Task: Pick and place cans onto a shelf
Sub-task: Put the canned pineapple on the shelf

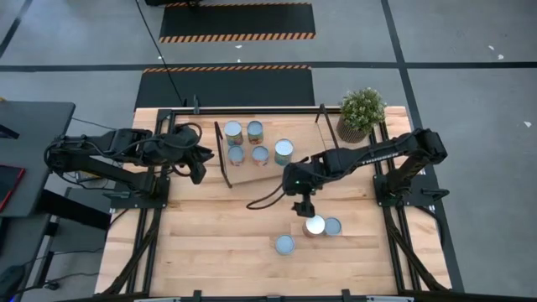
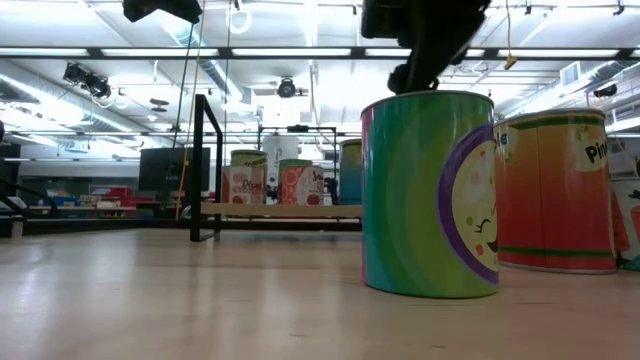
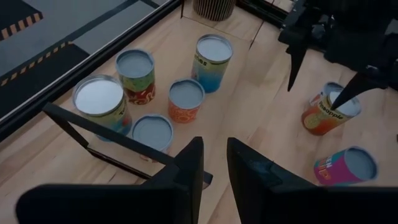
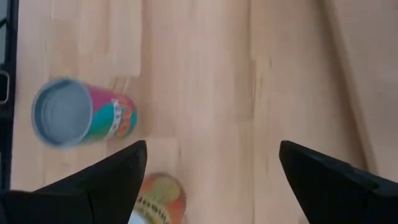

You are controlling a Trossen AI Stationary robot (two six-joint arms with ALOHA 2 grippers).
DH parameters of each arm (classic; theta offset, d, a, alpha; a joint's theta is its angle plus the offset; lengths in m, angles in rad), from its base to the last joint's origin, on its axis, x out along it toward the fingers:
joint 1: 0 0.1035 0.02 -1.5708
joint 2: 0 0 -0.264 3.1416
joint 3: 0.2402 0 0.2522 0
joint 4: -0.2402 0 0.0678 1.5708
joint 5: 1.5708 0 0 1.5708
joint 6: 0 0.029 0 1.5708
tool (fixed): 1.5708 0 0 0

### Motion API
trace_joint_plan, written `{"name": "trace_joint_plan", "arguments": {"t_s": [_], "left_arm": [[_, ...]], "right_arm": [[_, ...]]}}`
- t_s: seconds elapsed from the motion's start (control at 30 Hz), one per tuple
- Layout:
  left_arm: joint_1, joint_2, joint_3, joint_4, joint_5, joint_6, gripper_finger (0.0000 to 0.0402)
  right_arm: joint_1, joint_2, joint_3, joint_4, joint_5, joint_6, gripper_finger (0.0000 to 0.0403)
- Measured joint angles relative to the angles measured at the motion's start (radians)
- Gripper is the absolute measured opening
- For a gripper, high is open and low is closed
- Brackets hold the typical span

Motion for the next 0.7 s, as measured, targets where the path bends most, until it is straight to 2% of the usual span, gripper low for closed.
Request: {"name": "trace_joint_plan", "arguments": {"t_s": [0.27,0.5,0.7], "left_arm": [[0.000,0.000,0.000,0.002,0.000,0.000,0.0078],[0.000,0.000,0.000,0.002,0.000,0.000,0.0078],[0.000,0.000,0.000,0.004,0.000,0.000,0.0078]], "right_arm": [[0.049,-0.007,0.000,0.000,-0.014,0.044,0.0373],[0.090,0.002,-0.011,0.057,0.053,-0.056,0.0373],[0.091,0.003,-0.030,0.041,0.056,0.000,0.0373]]}}
